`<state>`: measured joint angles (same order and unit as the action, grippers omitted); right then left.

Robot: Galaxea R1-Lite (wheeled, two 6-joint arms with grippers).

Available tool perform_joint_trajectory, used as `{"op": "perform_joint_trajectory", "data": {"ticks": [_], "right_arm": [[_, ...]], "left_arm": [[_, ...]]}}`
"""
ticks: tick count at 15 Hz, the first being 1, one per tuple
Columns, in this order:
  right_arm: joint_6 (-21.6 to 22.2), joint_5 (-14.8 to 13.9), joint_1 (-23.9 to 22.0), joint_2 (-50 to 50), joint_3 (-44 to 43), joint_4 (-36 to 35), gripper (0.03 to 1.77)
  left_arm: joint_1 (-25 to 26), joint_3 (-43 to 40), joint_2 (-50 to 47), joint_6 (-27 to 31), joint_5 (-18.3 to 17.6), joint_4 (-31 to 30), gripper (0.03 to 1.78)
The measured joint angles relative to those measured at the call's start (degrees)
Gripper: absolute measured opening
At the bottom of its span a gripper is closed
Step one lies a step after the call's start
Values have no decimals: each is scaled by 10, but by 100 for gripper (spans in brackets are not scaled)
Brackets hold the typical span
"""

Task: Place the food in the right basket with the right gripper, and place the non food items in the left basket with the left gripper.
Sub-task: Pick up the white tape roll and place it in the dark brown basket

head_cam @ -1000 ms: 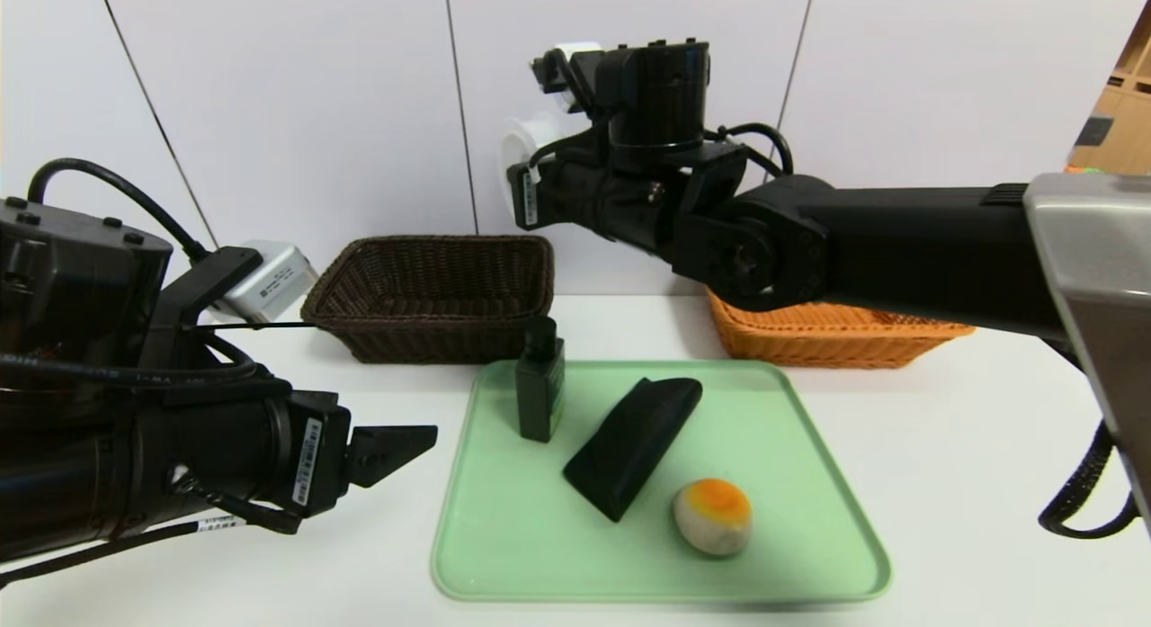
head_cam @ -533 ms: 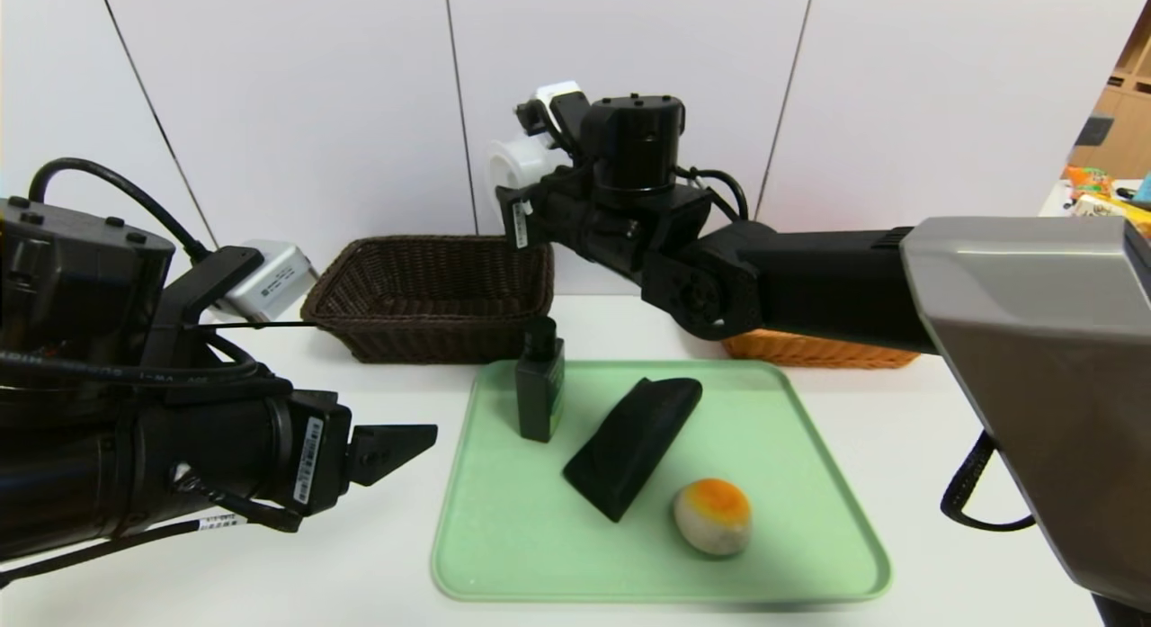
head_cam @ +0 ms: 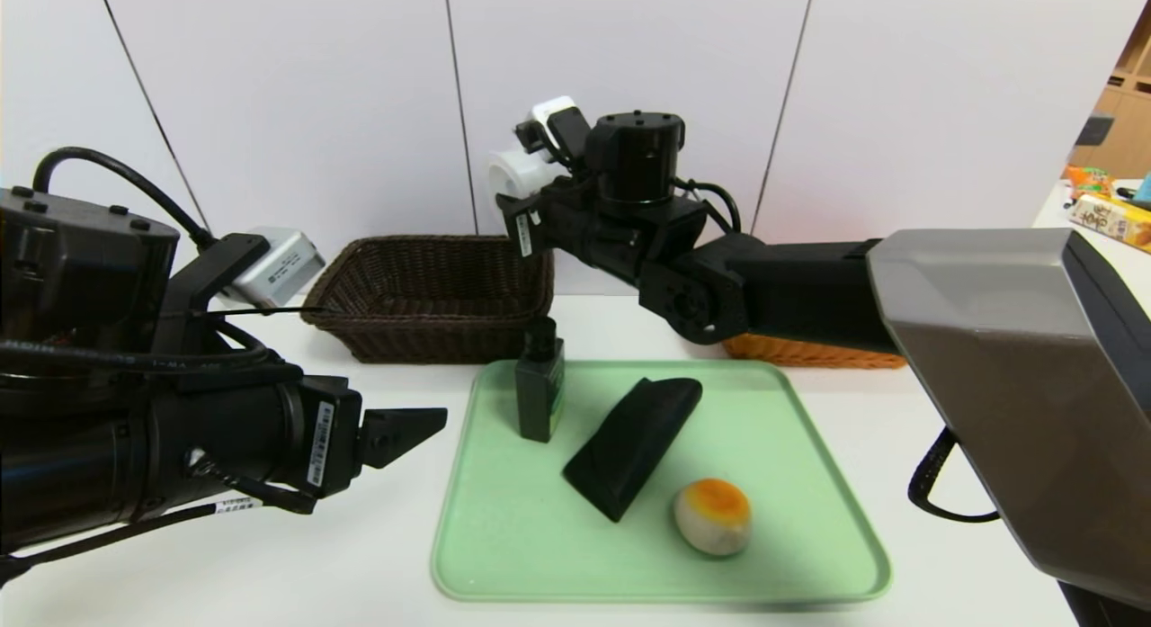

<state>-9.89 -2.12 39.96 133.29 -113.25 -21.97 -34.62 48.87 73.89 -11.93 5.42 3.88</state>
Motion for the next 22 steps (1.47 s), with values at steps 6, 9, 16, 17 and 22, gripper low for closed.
{"op": "perform_joint_trajectory", "data": {"ticks": [6,9,16,17,22], "right_arm": [[0,7,18,14,0,-7,59],[-1,7,31,19,0,-7,59],[0,8,25,32,0,-5,59],[0,8,24,34,0,-5,59],[0,6,18,48,0,-6,59]], "left_arm": [[1,-1,5,0,0,0,169],[2,-1,5,1,1,0,169],[3,-4,5,1,1,-1,169],[3,-4,6,1,1,-1,169],[3,-3,9,1,1,-1,169]]}}
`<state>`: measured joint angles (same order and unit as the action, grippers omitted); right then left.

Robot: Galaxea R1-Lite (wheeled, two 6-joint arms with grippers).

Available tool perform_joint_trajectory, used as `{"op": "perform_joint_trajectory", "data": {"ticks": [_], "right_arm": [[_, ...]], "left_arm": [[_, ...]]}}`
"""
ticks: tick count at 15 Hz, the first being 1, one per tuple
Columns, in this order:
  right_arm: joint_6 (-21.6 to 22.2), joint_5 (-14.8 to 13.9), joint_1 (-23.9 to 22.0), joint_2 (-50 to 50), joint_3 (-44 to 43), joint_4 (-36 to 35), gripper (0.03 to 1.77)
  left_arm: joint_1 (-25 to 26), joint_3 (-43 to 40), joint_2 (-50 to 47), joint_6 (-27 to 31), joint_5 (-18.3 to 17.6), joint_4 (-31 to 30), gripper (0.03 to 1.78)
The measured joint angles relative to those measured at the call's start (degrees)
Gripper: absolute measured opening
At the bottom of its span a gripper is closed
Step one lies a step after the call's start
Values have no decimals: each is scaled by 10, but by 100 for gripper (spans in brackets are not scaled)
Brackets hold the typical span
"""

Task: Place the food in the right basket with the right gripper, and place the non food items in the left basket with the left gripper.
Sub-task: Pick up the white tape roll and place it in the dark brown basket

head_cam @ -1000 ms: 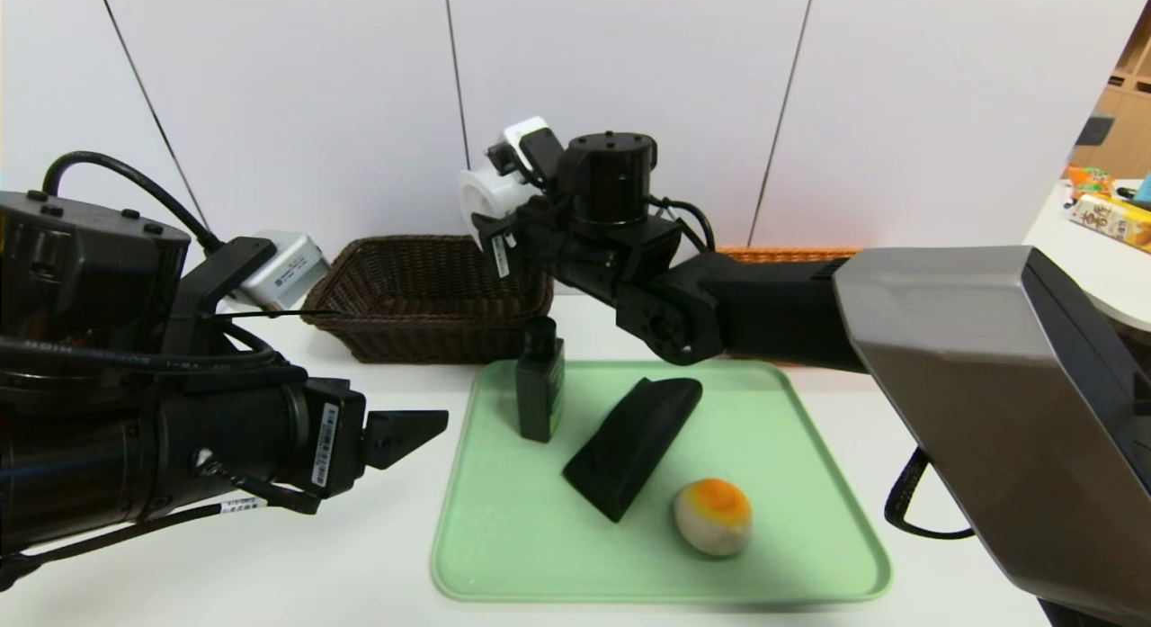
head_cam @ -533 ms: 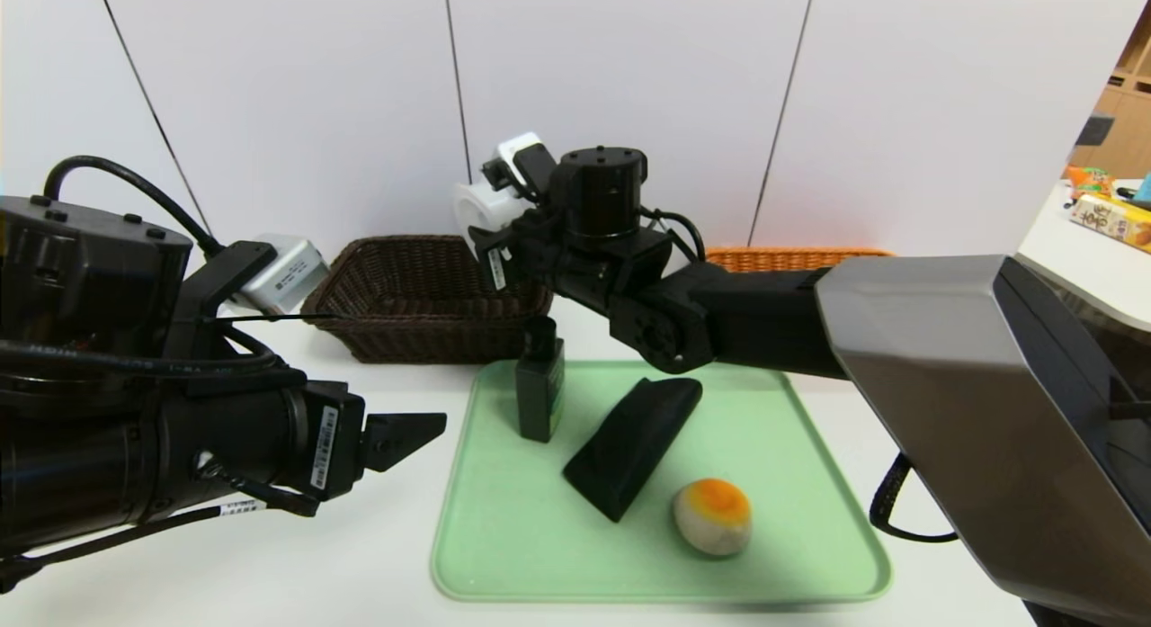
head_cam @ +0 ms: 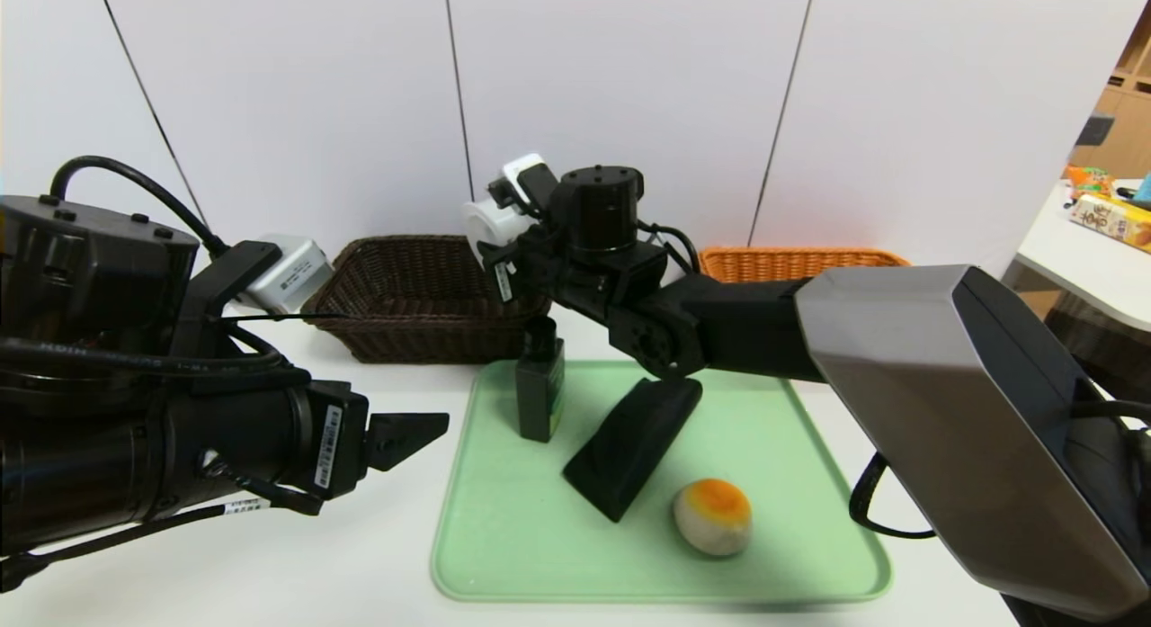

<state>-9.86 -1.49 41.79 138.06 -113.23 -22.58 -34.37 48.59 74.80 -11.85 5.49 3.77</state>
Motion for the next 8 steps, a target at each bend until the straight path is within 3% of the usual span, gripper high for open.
{"op": "perform_joint_trajectory", "data": {"ticks": [8], "right_arm": [[-1,2,1,6,0,-1,59]], "left_arm": [[0,-2,0,-2,0,0,169]]}}
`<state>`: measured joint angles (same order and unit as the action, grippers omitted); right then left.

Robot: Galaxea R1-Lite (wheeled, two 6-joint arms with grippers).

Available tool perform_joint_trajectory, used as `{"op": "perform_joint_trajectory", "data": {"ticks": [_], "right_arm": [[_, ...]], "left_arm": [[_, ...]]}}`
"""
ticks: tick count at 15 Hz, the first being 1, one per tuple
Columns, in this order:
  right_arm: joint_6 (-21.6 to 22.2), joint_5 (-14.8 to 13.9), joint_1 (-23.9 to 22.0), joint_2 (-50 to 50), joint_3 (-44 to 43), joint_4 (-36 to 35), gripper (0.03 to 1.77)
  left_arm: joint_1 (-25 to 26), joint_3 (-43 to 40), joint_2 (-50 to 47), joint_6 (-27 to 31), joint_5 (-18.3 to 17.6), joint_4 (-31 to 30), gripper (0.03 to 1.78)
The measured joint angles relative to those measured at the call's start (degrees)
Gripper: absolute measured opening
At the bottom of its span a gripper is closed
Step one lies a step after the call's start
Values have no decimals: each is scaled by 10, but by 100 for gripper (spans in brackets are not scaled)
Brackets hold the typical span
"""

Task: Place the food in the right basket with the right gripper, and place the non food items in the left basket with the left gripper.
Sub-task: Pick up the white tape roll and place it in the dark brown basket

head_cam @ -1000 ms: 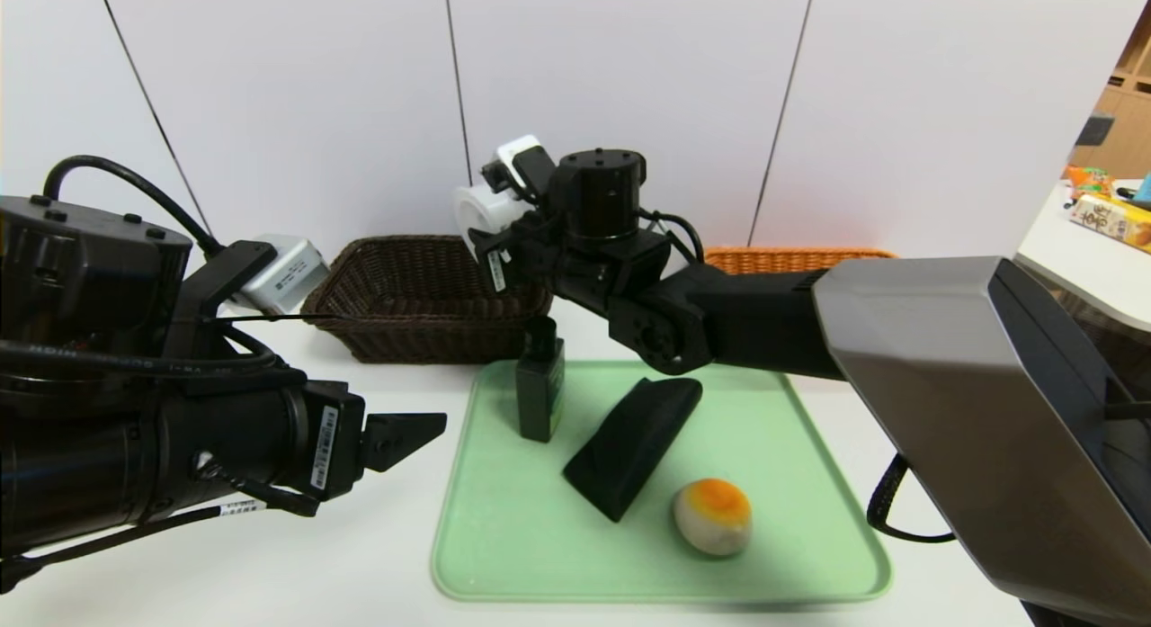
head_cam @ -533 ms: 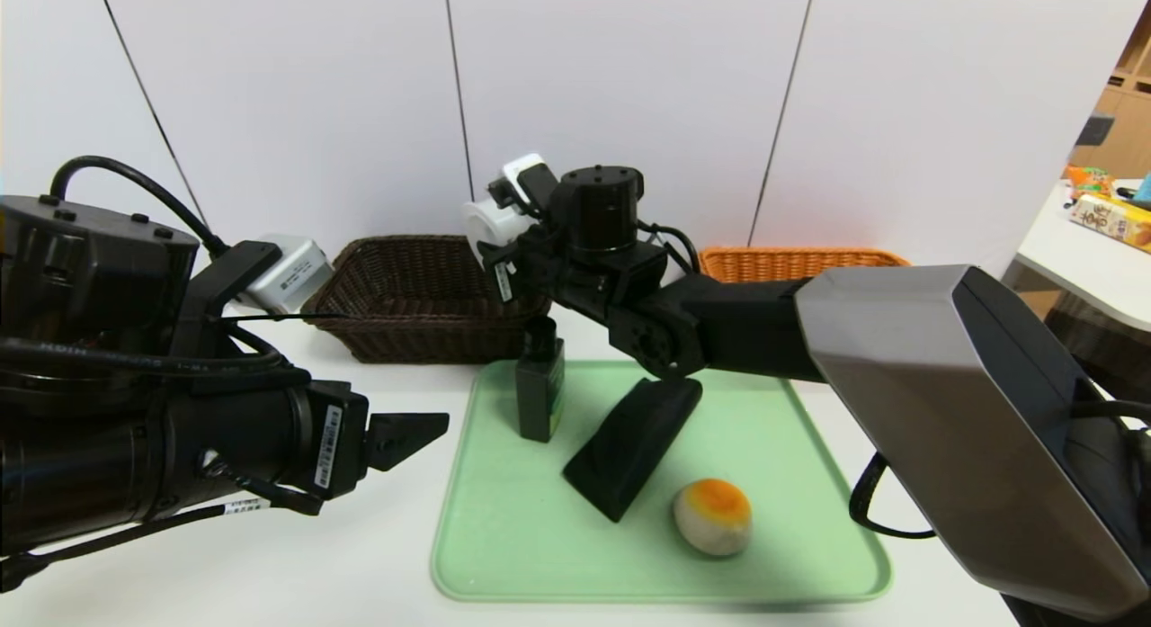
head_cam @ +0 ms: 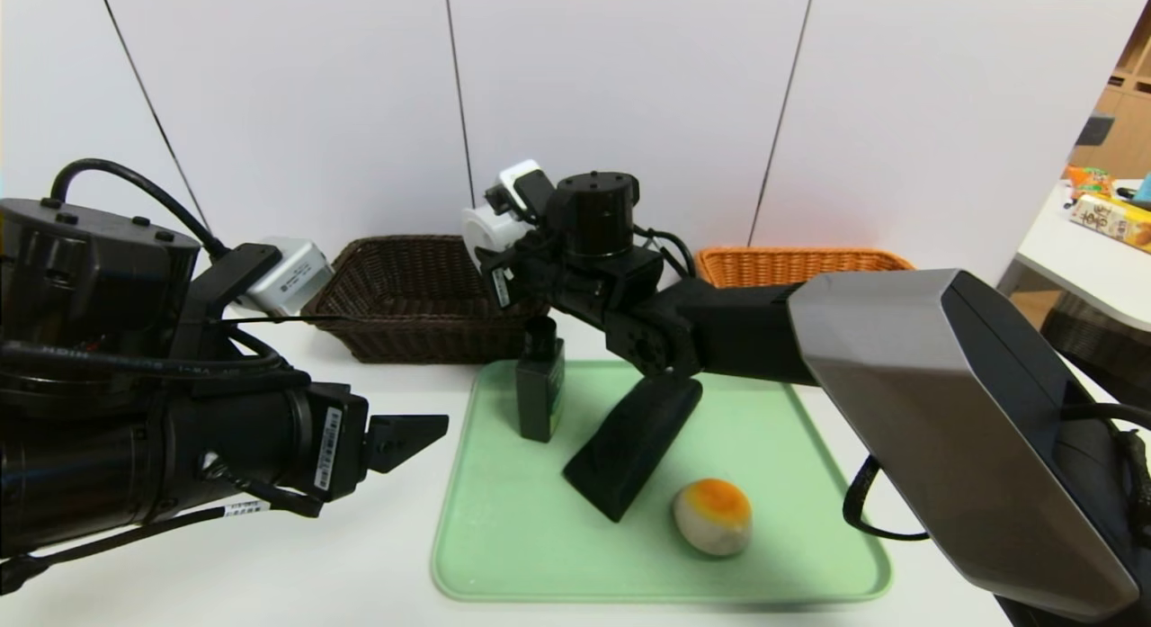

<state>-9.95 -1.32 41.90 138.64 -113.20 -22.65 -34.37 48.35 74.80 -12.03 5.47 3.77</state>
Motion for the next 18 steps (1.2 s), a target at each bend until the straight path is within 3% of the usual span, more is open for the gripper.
{"op": "perform_joint_trajectory", "data": {"ticks": [7,12,18], "right_arm": [[0,-1,-2,8,0,4,59],[-1,0,-6,11,0,4,110],[-4,-2,-6,-1,0,6,143]], "left_arm": [[0,0,1,-1,-1,0,169],[-1,0,4,-1,-1,0,169],[-1,1,2,0,0,0,169]]}}
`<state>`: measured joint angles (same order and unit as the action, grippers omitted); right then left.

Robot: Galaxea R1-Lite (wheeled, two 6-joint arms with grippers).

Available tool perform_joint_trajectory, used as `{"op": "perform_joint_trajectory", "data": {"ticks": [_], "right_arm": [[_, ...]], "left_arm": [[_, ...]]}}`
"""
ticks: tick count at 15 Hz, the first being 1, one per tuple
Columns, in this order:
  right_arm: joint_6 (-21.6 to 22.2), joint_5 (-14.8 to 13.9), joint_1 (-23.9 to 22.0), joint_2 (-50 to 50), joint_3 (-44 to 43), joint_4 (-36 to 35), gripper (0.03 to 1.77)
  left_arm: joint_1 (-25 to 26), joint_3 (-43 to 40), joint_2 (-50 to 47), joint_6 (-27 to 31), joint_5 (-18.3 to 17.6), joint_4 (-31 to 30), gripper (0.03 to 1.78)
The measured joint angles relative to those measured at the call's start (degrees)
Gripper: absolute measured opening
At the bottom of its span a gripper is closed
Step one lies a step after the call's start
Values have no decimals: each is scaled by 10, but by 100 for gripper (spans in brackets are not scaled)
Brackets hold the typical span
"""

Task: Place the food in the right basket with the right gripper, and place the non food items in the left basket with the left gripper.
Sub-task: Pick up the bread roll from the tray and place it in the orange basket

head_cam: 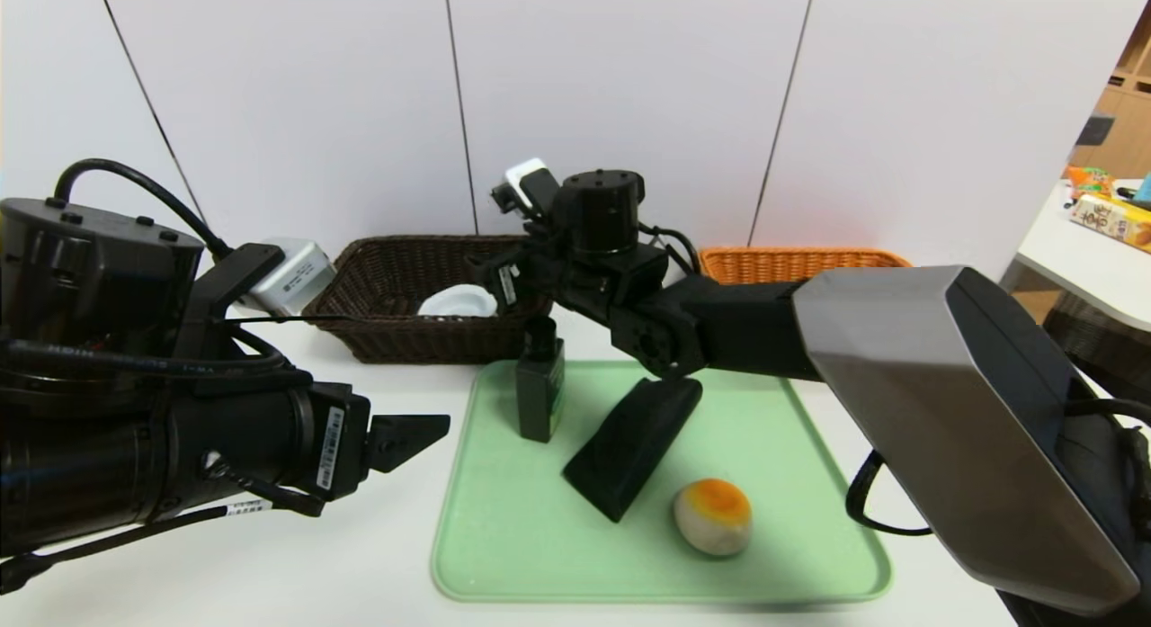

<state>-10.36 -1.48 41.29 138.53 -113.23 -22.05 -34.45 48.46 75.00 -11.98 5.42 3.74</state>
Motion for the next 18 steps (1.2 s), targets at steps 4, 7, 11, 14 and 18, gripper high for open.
{"op": "perform_joint_trajectory", "data": {"ticks": [4,7,11,14,18], "right_arm": [[-4,-1,1,-57,1,17,154],[-9,-7,1,-118,14,38,159],[-12,-9,4,-233,122,53,164],[-10,-13,5,-328,241,55,166],[3,-48,1,-443,387,57,168]], "left_arm": [[0,-1,-3,0,0,0,169],[0,-1,-4,1,0,0,169],[0,-1,-9,2,0,0,169],[0,-4,-12,2,0,0,169],[0,-8,-16,2,0,0,169]]}}
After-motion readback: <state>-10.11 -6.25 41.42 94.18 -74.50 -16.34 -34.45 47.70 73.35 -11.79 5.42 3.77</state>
